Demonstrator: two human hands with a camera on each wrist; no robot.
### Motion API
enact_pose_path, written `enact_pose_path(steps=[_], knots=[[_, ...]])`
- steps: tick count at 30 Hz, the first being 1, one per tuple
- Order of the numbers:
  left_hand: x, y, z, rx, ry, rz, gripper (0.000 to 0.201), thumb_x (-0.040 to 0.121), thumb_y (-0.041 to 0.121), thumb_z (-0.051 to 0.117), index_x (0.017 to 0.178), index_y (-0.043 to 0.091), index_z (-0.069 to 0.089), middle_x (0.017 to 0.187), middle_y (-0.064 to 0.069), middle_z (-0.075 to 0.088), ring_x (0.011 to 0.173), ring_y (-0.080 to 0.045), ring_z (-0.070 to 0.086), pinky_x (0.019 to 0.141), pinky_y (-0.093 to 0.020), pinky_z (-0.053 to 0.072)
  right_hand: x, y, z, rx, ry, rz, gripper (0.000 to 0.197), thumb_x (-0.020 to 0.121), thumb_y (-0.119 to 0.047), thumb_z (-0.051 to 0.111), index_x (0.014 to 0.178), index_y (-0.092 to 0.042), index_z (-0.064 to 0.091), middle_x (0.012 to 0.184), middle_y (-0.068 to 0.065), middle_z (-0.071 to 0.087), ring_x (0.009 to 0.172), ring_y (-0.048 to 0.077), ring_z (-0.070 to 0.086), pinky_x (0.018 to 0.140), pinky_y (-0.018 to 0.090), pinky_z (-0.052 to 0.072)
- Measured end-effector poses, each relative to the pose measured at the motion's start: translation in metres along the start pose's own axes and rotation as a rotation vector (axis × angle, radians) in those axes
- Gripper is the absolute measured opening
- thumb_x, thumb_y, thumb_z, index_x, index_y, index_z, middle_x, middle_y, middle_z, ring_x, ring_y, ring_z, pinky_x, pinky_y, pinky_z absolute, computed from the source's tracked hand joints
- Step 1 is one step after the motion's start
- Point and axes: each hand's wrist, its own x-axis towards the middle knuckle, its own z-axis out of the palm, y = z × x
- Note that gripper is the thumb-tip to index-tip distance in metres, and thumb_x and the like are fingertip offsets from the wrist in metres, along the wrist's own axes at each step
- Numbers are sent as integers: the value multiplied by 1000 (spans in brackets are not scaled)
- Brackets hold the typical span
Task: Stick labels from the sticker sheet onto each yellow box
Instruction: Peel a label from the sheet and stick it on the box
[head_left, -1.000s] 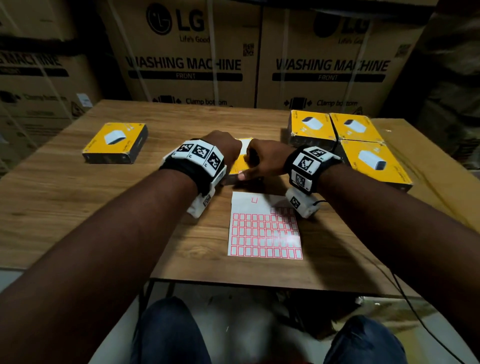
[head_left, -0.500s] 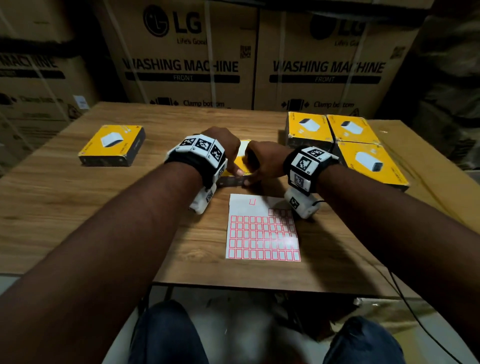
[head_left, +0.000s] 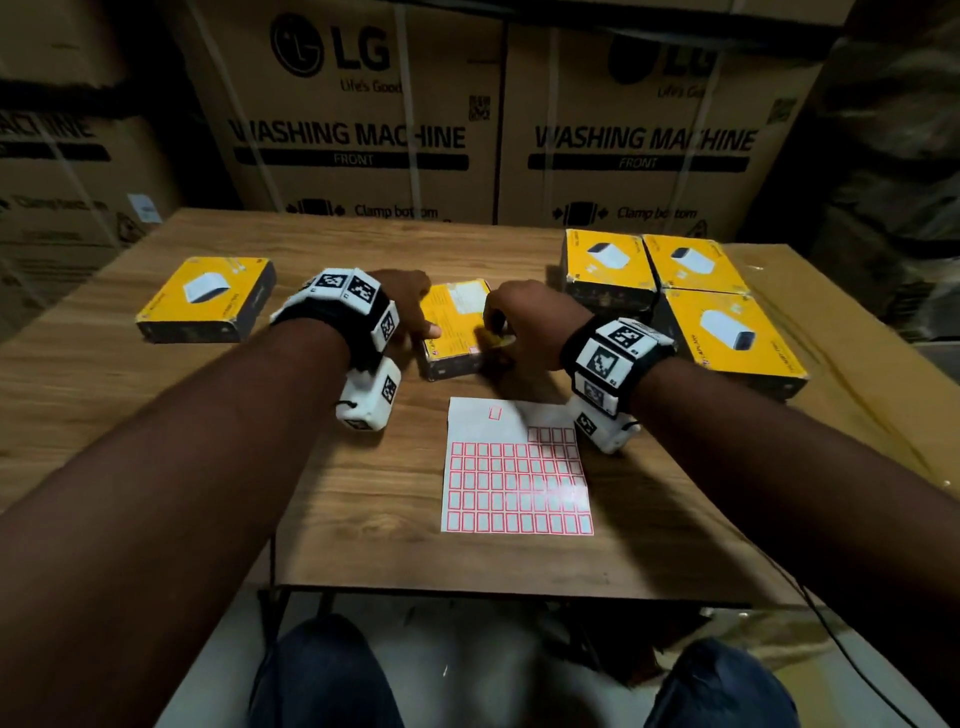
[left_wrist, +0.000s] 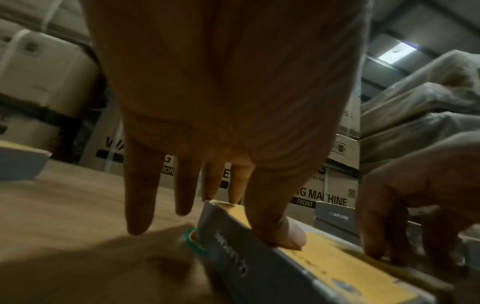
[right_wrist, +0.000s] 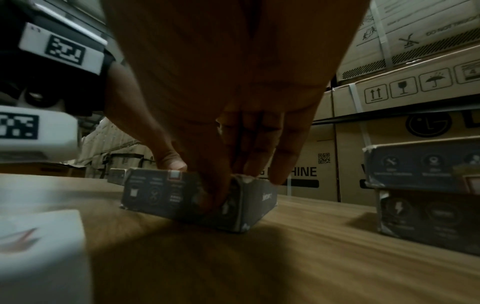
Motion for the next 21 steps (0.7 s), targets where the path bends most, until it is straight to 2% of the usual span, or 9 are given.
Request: enact_pose_path(steps=[3,6,9,11,13,14,16,19,21], knots=[[-5,-3,-2,-34,1,-8,69,79,46,75,127,4,49,127,-17,57,113,-32,55,88,-34,43,5,3,0,-87,38,50,26,79,-10,67,104,-17,61,108,8,61,99,30,60,78,39,52],[-9,-7,1,-17,28,-19,62,81,43,74,125,4,55,123,-16,62,111,-31,59,87,-34,45,10,7,-4,-60,65,152,24,81,-5,61,104,-8,63,109,16,63,101,37,60,79,39,50],[-18,-9,1,-25,7,-48,55,80,41,76,121,6,62,115,-13,67,104,-29,63,84,-33,47,16,10,-8,12,34,194,23,83,-9,60,104,-4,67,111,16,67,104,34,61,85,36,51],[-23,-11,-2,-2,-10,-56,52,80,39,77,116,4,64,111,-13,68,98,-28,64,83,-33,49,17,9,-12,120,-7,230,31,87,-26,65,111,-8,64,113,9,65,105,28,59,85,33,48],[-27,-11,-5,-28,-28,-37,41,79,34,79,104,3,69,97,-13,71,83,-26,65,81,-33,52,14,8,-14,191,-105,236,58,80,-50,72,122,-13,54,113,4,59,106,24,55,85,32,46],[-29,-11,-6,-92,-56,-11,34,79,30,79,98,3,72,91,-13,72,80,-27,67,81,-34,55,13,7,-13,174,-141,224,68,76,-53,74,126,-14,50,116,5,58,108,25,54,84,31,45],[-37,-6,-8,-283,-200,37,19,83,20,75,97,6,75,96,-13,74,86,-25,70,77,-35,60,11,6,-7,101,-158,198,76,72,-47,80,131,-12,45,125,11,56,113,28,54,82,30,42],[-53,4,-15,-436,-447,103,25,93,3,60,114,11,71,105,-5,73,86,-9,67,57,-17,52,11,9,0,82,-126,182,71,74,-35,81,130,-10,46,129,14,53,115,29,52,83,29,41],[-55,9,-16,-418,-369,96,27,92,4,62,117,11,69,99,-3,72,79,-7,67,59,-18,52,8,9,-1,86,-106,178,57,80,-30,75,127,-10,50,126,14,54,113,29,52,83,29,41]])
